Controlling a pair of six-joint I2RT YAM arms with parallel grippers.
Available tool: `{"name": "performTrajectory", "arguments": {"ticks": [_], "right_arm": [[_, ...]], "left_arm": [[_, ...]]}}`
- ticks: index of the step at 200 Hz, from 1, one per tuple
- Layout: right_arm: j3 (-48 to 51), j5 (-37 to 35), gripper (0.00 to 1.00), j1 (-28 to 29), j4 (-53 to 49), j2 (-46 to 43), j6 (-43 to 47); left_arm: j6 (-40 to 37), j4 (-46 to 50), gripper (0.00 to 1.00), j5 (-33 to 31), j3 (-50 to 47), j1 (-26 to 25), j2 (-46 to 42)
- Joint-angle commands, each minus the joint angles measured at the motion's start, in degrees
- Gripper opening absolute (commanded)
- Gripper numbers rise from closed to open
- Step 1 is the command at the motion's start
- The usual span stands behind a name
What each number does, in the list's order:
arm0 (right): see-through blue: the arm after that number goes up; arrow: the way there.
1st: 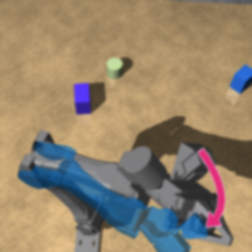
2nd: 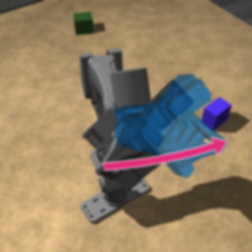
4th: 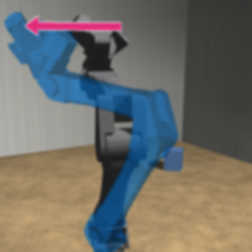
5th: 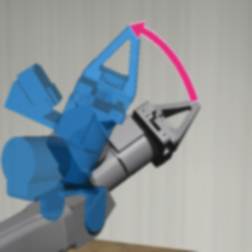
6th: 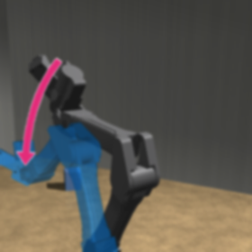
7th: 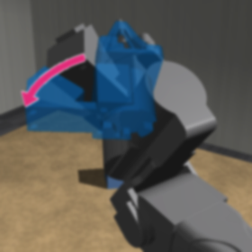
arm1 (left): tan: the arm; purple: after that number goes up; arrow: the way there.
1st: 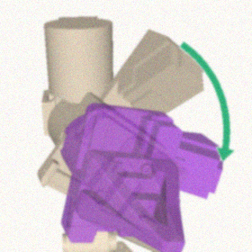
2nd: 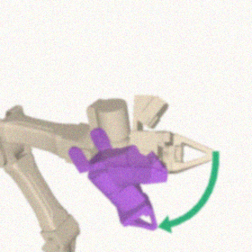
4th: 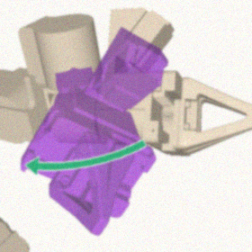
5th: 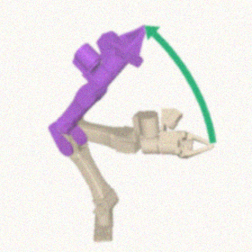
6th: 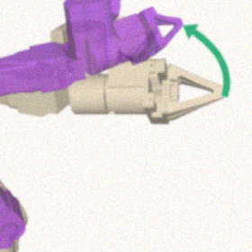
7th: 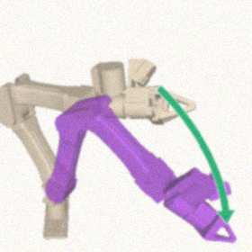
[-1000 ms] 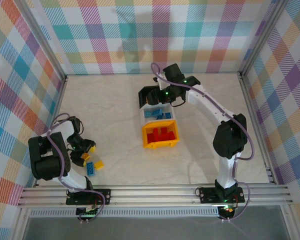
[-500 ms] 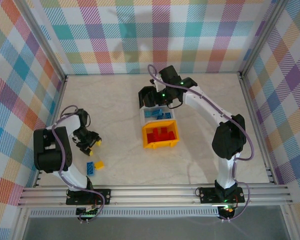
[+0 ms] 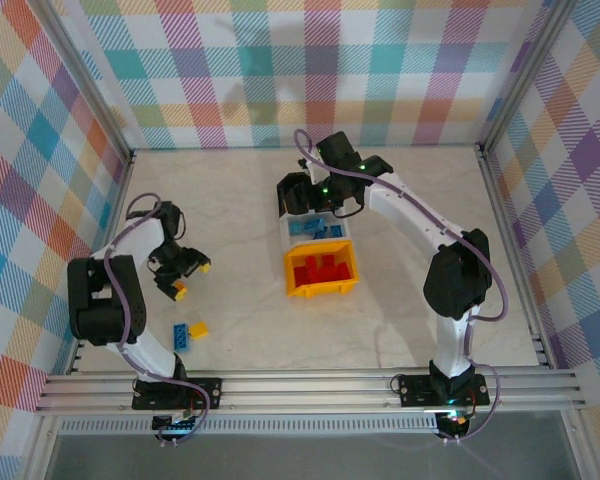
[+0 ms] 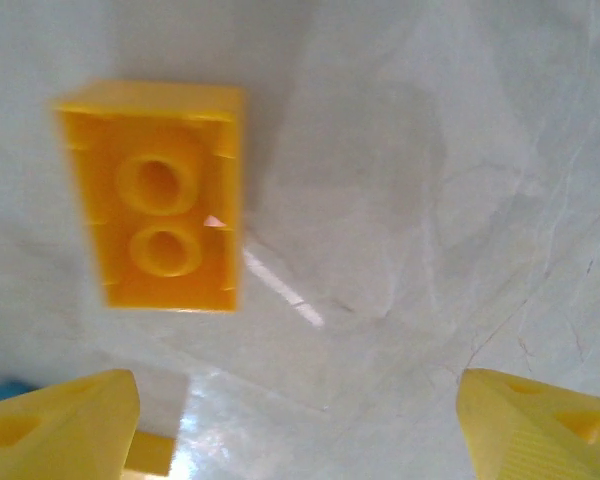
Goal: Sort the legos into containers by color
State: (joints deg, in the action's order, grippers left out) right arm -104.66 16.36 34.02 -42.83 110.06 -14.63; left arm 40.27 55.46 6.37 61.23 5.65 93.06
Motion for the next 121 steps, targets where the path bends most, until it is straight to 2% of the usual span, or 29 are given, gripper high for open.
{"name": "performTrajectory", "arguments": {"ticks": [1, 34, 88, 121], "right_arm": [[-0.63, 2.69, 0.65, 0.74, 1.48, 0.87, -2.04], [-4.01, 3.06, 0.66, 1.31, -0.18, 3.00, -1.85], [-6.72, 2.20, 0.66, 1.31, -3.13, 3.75, -0.24], [-6.89, 1.89, 0.66, 1.35, -3.14, 3.85, -0.21]], "left_arm": [[-4.50, 5.72, 0.85, -3.18, 0.79, 3.87, -2.34], [-6.14, 4.63, 0.86, -3.60, 2.43, 6.00, 1.00], [-4.72, 0.62, 0.86, -0.83, 3.98, 5.87, 8.92], [-4.79, -0.20, 0.77, -1.19, 3.04, 5.81, 10.89]]}}
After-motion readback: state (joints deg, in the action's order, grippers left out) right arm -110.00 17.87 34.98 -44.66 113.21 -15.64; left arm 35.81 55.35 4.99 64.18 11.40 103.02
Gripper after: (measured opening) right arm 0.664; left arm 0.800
